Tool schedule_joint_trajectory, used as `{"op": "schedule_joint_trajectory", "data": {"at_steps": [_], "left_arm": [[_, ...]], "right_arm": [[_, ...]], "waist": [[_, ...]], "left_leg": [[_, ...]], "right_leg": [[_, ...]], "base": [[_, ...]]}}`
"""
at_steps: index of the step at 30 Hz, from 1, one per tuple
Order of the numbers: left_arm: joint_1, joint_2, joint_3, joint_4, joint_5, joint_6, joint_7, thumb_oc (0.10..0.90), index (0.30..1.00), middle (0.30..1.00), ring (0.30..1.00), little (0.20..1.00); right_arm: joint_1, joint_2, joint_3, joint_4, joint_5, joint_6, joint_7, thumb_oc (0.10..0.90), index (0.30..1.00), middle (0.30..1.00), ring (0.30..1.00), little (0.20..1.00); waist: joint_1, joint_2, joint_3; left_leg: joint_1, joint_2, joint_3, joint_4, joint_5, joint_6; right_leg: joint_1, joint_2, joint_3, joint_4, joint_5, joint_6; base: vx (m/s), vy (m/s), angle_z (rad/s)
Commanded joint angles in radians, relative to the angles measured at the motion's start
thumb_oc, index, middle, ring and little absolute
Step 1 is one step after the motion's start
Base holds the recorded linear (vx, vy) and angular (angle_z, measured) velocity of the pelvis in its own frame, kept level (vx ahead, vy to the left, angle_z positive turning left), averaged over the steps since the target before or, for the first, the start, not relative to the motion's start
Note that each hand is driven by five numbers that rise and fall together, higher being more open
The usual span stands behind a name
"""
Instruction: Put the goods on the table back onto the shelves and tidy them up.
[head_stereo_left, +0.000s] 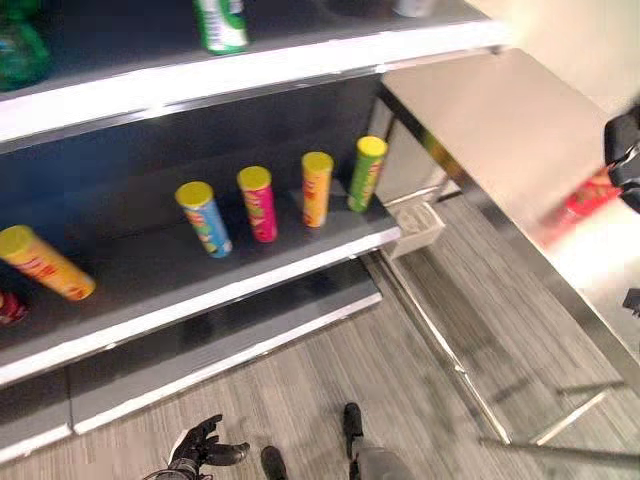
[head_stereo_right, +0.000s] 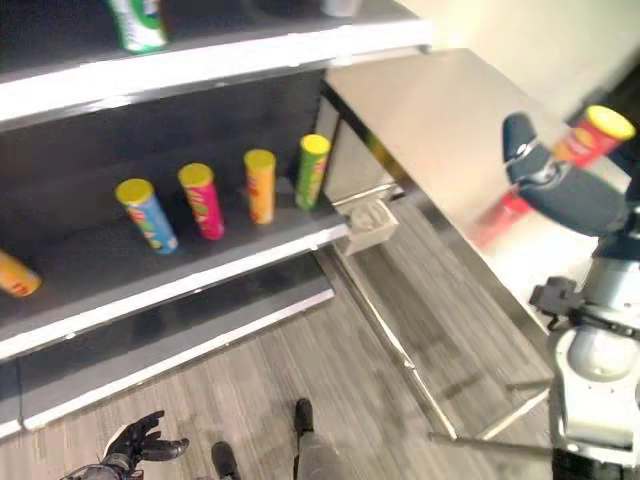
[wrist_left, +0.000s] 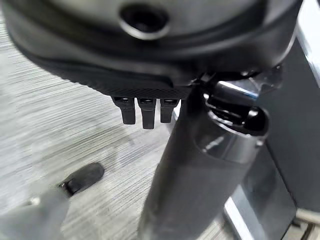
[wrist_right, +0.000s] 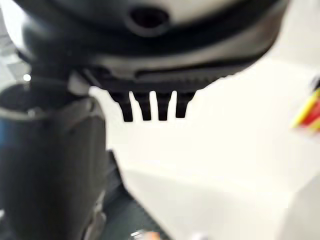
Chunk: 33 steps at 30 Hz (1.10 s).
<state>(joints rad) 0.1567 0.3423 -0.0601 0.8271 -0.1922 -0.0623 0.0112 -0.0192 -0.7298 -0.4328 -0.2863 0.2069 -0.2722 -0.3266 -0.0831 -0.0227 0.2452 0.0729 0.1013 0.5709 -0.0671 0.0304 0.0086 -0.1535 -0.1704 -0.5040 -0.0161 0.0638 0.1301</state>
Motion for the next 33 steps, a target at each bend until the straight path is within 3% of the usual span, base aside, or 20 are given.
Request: {"op": "schedule_joint_trajectory", "data": {"at_steps": [1,5,6,14,15,16,17,18,19,20,21,22,23,24,25,27,30,33], "left_arm": [[0.014,0.058,0.045,0.006,0.007,-0.025,-0.014,0.800,0.900,0.900,0.900,0.900],[0.014,0.052,0.046,0.011,0.023,-0.025,-0.028,0.800,0.900,0.900,0.900,0.900],[0.015,0.047,0.034,-0.002,0.023,-0.026,-0.037,0.800,0.900,0.900,0.900,0.900],[0.014,0.030,0.008,-0.033,0.011,-0.024,-0.053,0.800,0.900,0.900,0.900,0.900],[0.007,0.032,0.001,-0.032,0.008,-0.025,-0.054,0.800,0.900,0.900,0.900,0.900],[0.007,0.032,0.001,-0.032,0.008,-0.025,-0.054,0.800,0.900,0.900,0.900,0.900],[0.007,0.034,-0.002,-0.034,0.000,-0.021,-0.053,0.800,0.900,0.900,0.900,0.900],[0.007,0.037,-0.002,-0.037,-0.008,-0.023,-0.048,0.800,0.900,0.900,0.900,0.900],[0.007,0.034,-0.009,-0.043,-0.020,-0.025,-0.043,0.800,0.900,0.900,0.900,0.900],[0.006,0.034,-0.008,-0.042,-0.021,-0.025,-0.043,0.800,0.900,0.900,0.900,0.900],[0.001,0.025,-0.012,-0.039,-0.041,-0.027,-0.040,0.800,0.900,0.900,0.900,0.900],[-0.001,0.025,-0.012,-0.038,-0.041,-0.028,-0.040,0.800,0.900,0.900,0.900,0.900],[-0.005,0.023,-0.029,-0.034,-0.038,-0.031,-0.043,0.800,0.900,0.900,0.900,0.900],[-0.005,0.023,-0.029,-0.034,-0.038,-0.031,-0.043,0.800,0.900,0.900,0.900,0.900],[-0.009,0.026,-0.050,-0.035,-0.031,-0.036,-0.047,0.800,0.900,0.900,0.900,0.900],[-0.014,0.026,-0.058,-0.025,-0.022,-0.038,-0.044,0.800,0.900,0.900,0.900,0.900],[-0.009,0.013,-0.064,-0.002,-0.010,-0.037,-0.049,0.800,0.900,0.900,0.900,0.900],[-0.004,0.011,-0.061,0.019,0.004,-0.039,-0.049,0.800,0.900,0.900,0.900,0.900]], "right_arm": [[-0.159,-0.101,-0.074,0.015,-0.010,-0.019,-0.010,0.800,0.900,0.900,0.900,0.900],[-0.113,-0.091,-0.108,0.038,0.002,-0.005,-0.002,0.800,0.900,0.900,0.900,0.900],[-0.109,-0.103,-0.113,0.050,0.023,-0.006,0.002,0.800,0.900,0.900,0.900,0.900],[-0.106,-0.158,-0.102,0.084,0.073,-0.024,0.021,0.800,0.900,0.900,0.900,0.900],[-0.114,-0.167,-0.092,0.104,0.095,-0.027,0.024,0.800,0.900,0.900,0.900,0.900],[-0.115,-0.167,-0.092,0.105,0.096,-0.028,0.024,0.800,0.900,0.900,0.900,0.900],[-0.146,-0.181,-0.045,0.135,0.128,-0.027,0.038,0.800,0.900,0.900,0.900,0.900],[-0.165,-0.192,-0.017,0.154,0.138,-0.028,0.044,0.800,0.900,0.900,0.900,0.900],[-0.195,-0.210,0.032,0.172,0.156,-0.021,0.059,0.800,0.900,0.900,0.900,0.900],[-0.199,-0.211,0.034,0.175,0.157,-0.022,0.059,0.800,0.900,0.900,0.900,0.900],[-0.217,-0.216,0.051,0.184,0.171,-0.019,0.067,0.800,0.900,0.900,0.900,0.900],[-0.217,-0.217,0.050,0.185,0.172,-0.020,0.067,0.800,0.900,0.900,0.900,0.900],[-0.238,-0.214,0.059,0.203,0.180,-0.024,0.060,0.800,0.900,0.900,0.900,0.900],[-0.238,-0.214,0.059,0.204,0.180,-0.024,0.060,0.800,0.900,0.900,0.900,0.900],[-0.272,-0.216,0.093,0.228,0.178,-0.025,0.055,0.800,0.900,0.900,0.900,0.900],[-0.298,-0.215,0.113,0.246,0.175,-0.031,0.045,0.800,0.900,0.900,0.900,0.900],[-0.315,-0.212,0.137,0.247,0.176,-0.026,0.054,0.800,0.900,0.900,0.900,0.900],[-0.313,-0.210,0.146,0.244,0.158,-0.007,0.069,0.800,0.900,0.900,0.900,0.900]], "waist": [[0.066,-0.059,-0.089],[0.069,-0.074,-0.119],[0.061,-0.071,-0.126],[0.029,-0.039,-0.120],[0.026,-0.040,-0.107],[0.026,-0.039,-0.107],[0.041,-0.046,-0.088],[0.053,-0.046,-0.076],[0.096,-0.062,-0.046],[0.091,-0.062,-0.048],[0.124,-0.069,-0.041],[0.120,-0.073,-0.043],[0.140,-0.063,-0.046],[0.140,-0.063,-0.047],[0.173,-0.048,-0.037],[0.187,-0.042,-0.034],[0.184,-0.014,-0.058],[0.170,-0.019,-0.088]], "left_leg": [[0.012,0.004,-0.107,-0.017,-0.099,-0.038],[0.019,0.017,-0.083,-0.012,-0.079,-0.058],[0.024,0.033,-0.086,-0.012,-0.070,-0.070],[0.037,0.118,-0.093,0.039,-0.040,-0.126],[0.013,0.151,-0.100,0.112,-0.044,-0.142],[0.011,0.153,-0.101,0.116,-0.046,-0.143],[-0.028,0.195,-0.140,0.248,-0.056,-0.148],[-0.058,0.201,-0.195,0.311,-0.052,-0.151],[-0.149,0.137,-0.335,0.365,-0.052,-0.111],[-0.157,0.135,-0.339,0.371,-0.054,-0.108],[-0.212,0.041,-0.454,0.323,-0.092,-0.098],[-0.215,0.035,-0.456,0.313,-0.081,-0.095],[-0.244,0.004,-0.494,0.235,-0.034,-0.099],[-0.243,0.003,-0.494,0.231,-0.032,-0.099],[-0.307,-0.047,-0.540,0.169,0.025,-0.100],[-0.328,-0.066,-0.560,0.113,0.054,-0.109],[-0.252,-0.066,-0.578,-0.004,0.096,-0.110],[-0.201,-0.080,-0.572,-0.013,0.080,-0.102]], "right_leg": [[0.155,-0.130,0.017,0.080,0.016,0.080],[0.198,-0.081,0.056,-0.033,0.023,0.086],[0.210,-0.053,0.079,-0.063,0.017,0.082],[0.233,0.029,0.107,-0.071,-0.052,0.028],[0.237,0.051,0.115,-0.071,-0.072,0.008],[0.237,0.053,0.114,-0.071,-0.073,0.007],[0.251,0.088,0.142,-0.071,-0.105,-0.023],[0.257,0.101,0.153,-0.071,-0.117,-0.037],[0.252,0.105,0.165,-0.071,-0.111,-0.054],[0.250,0.103,0.161,-0.071,-0.111,-0.053],[0.259,0.105,0.187,-0.071,-0.113,-0.046],[0.254,0.100,0.183,-0.071,-0.110,-0.045],[0.257,0.106,0.196,-0.071,-0.109,-0.037],[0.256,0.105,0.196,-0.071,-0.109,-0.037],[0.264,0.123,0.220,-0.071,-0.113,-0.036],[0.269,0.130,0.240,-0.071,-0.123,-0.035],[0.291,0.147,0.274,-0.071,-0.145,-0.030],[0.309,0.123,0.286,-0.071,-0.152,-0.021]], "base": [[0.00,-0.162,-2.38],[0.08,-0.207,-0.64],[0.09,-0.253,-0.30],[0.02,-0.192,-0.14],[-0.02,-0.172,-0.11],[0.00,-0.361,-0.05],[0.03,-0.267,-0.12],[-0.07,-0.356,-0.56],[-0.10,-0.148,-0.69],[-0.05,-0.126,-0.78],[0.04,-0.029,-0.50],[0.12,0.004,-0.34],[0.07,0.044,-0.30],[0.15,0.092,-0.18],[0.07,0.051,-0.32],[0.12,0.067,-0.46],[0.19,0.148,-0.67],[0.19,0.170,-0.46]]}}
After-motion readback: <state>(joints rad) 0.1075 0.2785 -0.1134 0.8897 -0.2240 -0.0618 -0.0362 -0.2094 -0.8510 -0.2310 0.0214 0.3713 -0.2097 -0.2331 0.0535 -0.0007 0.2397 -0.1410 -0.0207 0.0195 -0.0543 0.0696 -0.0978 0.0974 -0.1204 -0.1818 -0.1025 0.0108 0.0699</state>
